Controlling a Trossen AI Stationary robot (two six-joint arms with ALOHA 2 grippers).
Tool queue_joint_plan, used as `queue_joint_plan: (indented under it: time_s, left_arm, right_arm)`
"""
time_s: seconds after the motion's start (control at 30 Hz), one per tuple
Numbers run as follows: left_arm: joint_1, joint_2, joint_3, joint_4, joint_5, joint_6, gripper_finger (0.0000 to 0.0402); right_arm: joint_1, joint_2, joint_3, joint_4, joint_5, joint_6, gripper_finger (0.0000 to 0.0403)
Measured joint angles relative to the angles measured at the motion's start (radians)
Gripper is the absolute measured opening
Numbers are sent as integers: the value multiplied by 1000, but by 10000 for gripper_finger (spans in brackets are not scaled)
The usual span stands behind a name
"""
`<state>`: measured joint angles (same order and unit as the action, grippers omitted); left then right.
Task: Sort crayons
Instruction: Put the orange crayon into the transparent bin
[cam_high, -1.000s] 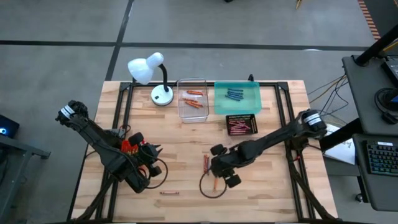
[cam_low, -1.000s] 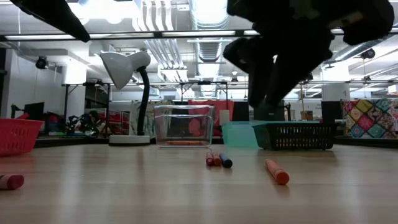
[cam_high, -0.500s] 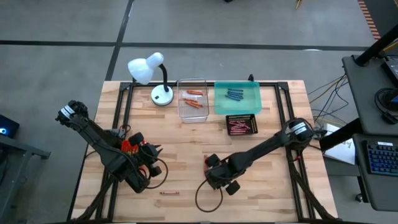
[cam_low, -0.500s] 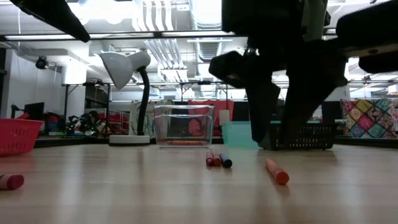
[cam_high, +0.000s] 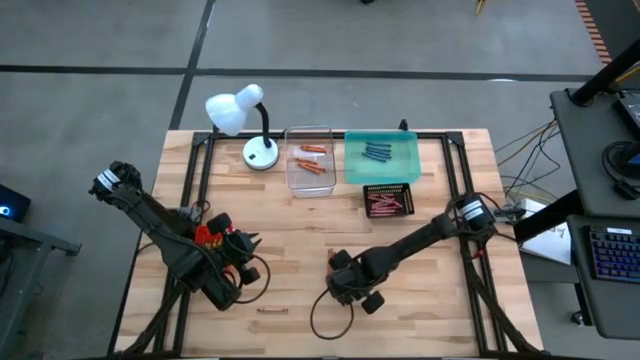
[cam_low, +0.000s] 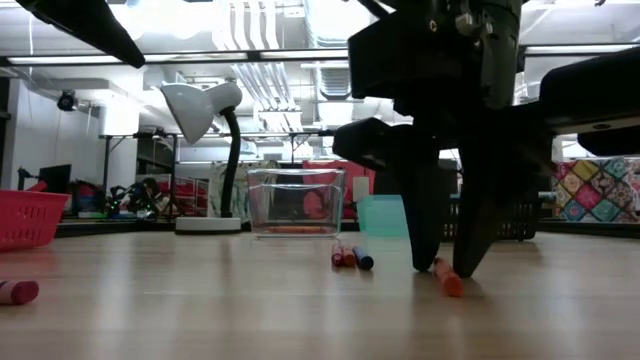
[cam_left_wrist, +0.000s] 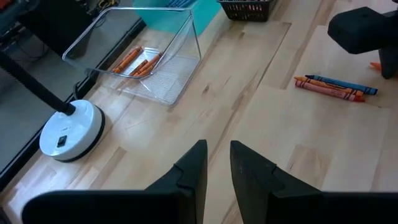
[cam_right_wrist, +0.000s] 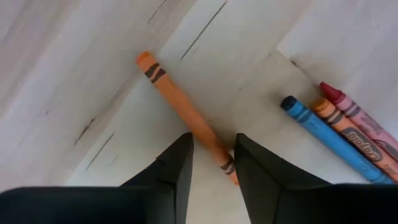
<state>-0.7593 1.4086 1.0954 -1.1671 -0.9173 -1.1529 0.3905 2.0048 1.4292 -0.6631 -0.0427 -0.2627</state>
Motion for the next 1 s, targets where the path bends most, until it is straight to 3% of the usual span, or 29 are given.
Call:
queue_joint_plan:
  time_s: [0.3,0.67,1.0]
  left_arm:
    - [0,0,0,13,0,26,52]
    - [0,0,0,23,0,29,52]
    - [-1,-2,0,21,11,73,52]
  right_arm:
    - [-13,2,-1,-4,-31,-15,17]
    - [-33,-78,52,-102,5,52,9]
    - [-179,-146,255,-289,202,-18,8]
